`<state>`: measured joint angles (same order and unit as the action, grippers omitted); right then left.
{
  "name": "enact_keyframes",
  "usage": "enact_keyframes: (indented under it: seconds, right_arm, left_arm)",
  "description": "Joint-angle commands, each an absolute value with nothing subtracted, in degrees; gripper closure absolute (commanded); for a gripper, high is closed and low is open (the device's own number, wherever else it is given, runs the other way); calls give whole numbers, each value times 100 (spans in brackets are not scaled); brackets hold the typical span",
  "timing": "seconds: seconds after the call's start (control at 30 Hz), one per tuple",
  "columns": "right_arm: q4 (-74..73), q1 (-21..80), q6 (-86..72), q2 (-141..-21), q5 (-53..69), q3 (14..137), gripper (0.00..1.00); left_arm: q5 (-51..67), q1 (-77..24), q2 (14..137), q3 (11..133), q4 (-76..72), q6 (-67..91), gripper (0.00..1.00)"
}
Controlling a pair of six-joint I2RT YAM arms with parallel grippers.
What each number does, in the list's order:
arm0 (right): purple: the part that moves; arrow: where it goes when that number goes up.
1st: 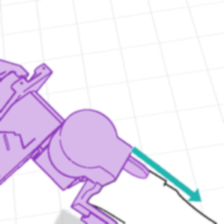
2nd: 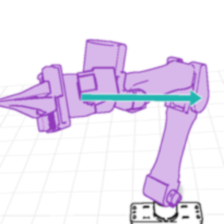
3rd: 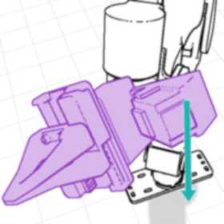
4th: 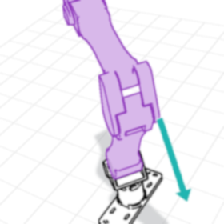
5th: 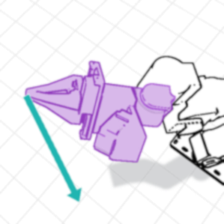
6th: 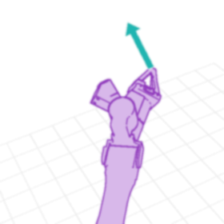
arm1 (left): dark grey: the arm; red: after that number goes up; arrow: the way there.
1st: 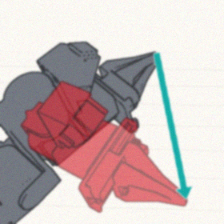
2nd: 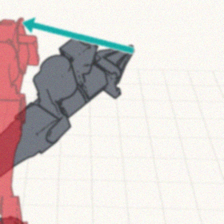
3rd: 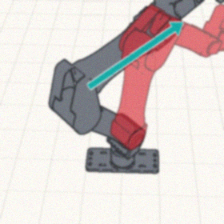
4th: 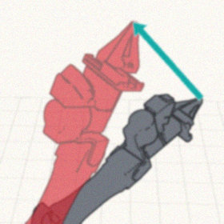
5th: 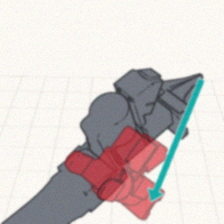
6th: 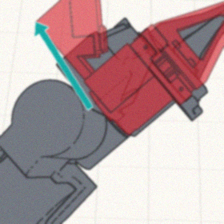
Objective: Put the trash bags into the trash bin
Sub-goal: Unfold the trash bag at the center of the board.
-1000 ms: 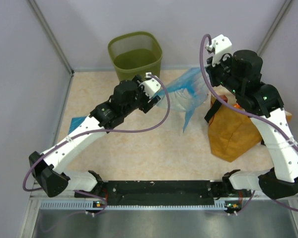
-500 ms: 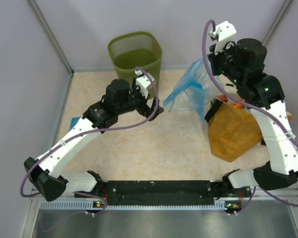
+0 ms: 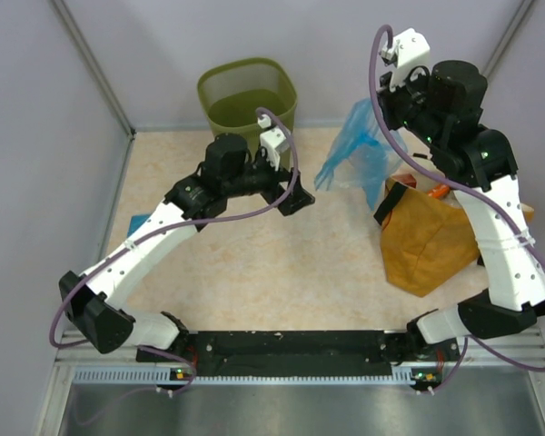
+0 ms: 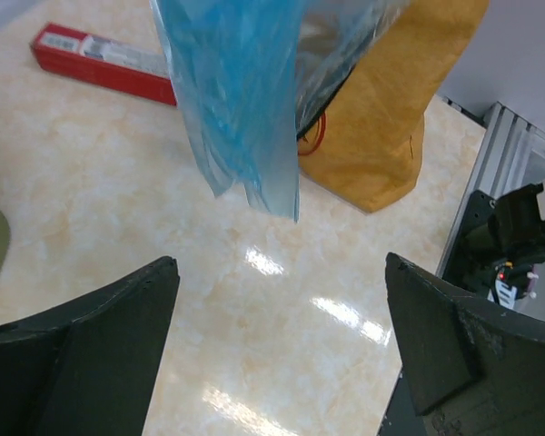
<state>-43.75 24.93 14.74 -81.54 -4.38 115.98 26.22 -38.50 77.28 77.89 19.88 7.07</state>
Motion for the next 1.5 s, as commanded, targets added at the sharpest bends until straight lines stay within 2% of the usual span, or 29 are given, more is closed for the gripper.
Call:
enact_keyframes:
  seconds: [0.0,0.3,0.7,0.83,0.9,0.97,1.17,1.23,1.27,1.3,1.33,1.37,1.43,1.47]
  right_arm:
    - [-4333,2452,1310,-7937,-26,11514,100]
    - [-4473,2443,1011,-7857,703,11153,100]
    - [-4570,2443,949,-7980,800,11022,100]
    - [-4570,2452,897,-7980,879,10960,100]
    - [-4570,2452,896,-7963,879,10951,100]
    - [-4579,2443,905,-7945,879,10916,100]
    - [-4579,2452,940,-7822,809,10925,100]
    - [-4588,2443,949,-7805,782,10925,100]
    - [-4588,2443,958,-7796,782,10899,100]
    - [-4597,2443,967,-7796,782,10872,100]
    - [-4597,2452,975,-7796,782,10837,100]
    - [-4597,2443,984,-7796,782,10793,100]
    - [-4605,2443,1011,-7796,800,10741,100]
    - [-4614,2443,1011,-7787,800,10732,96]
  left_arm:
    - [2216,-3850,7900,8761,1731,273,1]
    - [1565,-4148,8946,10221,2091,194,1]
    - [713,-4763,8991,10195,2109,-272,1]
    - [-208,-5070,9096,10152,2127,-615,1]
    - [-421,-5089,9149,10151,2101,-642,5]
    - [-545,-5089,9184,10134,2074,-738,15]
    - [-519,-5089,9185,9888,2030,-817,33]
    - [-510,-5089,9158,9809,2004,-852,43]
    - [-510,-5089,9123,9782,1987,-861,49]
    - [-510,-5089,9088,9765,1978,-896,62]
    - [-527,-5089,9053,9756,1960,-896,78]
    - [-571,-5089,9001,9756,1951,-914,100]
    - [-659,-5080,8956,9808,1960,-931,100]
    - [-737,-5080,8939,9843,1969,-940,100]
